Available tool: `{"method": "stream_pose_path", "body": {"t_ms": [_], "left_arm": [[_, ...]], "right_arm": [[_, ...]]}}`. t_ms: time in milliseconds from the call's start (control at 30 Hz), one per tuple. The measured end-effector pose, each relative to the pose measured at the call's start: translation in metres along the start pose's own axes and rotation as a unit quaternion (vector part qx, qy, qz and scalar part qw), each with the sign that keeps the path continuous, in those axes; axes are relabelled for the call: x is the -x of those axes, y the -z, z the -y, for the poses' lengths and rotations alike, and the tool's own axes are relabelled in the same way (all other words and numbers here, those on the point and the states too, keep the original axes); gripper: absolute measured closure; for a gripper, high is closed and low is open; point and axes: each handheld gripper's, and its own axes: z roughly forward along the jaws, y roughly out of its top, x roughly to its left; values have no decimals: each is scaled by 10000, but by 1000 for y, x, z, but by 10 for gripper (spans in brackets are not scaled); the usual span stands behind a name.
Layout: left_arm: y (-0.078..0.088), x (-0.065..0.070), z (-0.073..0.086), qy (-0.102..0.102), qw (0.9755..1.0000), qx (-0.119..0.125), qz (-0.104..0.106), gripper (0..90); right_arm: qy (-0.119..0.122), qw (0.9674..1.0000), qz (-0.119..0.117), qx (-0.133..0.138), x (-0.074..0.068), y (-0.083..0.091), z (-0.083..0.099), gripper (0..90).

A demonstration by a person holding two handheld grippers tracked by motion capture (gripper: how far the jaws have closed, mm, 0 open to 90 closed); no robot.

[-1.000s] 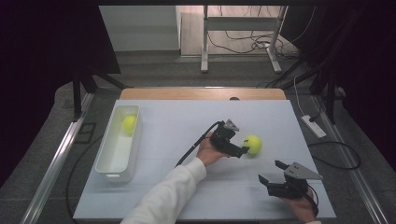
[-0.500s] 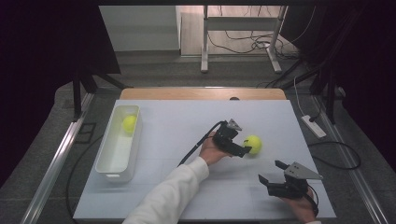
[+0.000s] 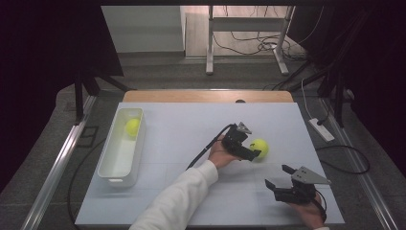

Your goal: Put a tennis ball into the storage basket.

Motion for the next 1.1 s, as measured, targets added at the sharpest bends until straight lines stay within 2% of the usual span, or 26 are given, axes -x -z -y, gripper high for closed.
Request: {"method": "stream_pose_path", "body": {"t_ms": [233, 633, 1100], "left_arm": [[-6, -2, -1, 27, 10000, -69, 19, 111], [-17, 0, -5, -41, 9998, -170, 79, 109], [-32, 2, -7, 6, 9995, -298, 106, 111]], "right_arm": [[-13, 10000, 3, 15, 1, 1, 0, 127], [-13, 10000, 3, 21, 1, 1, 0, 127], [-31, 10000, 9, 28, 1, 1, 1, 127]]}}
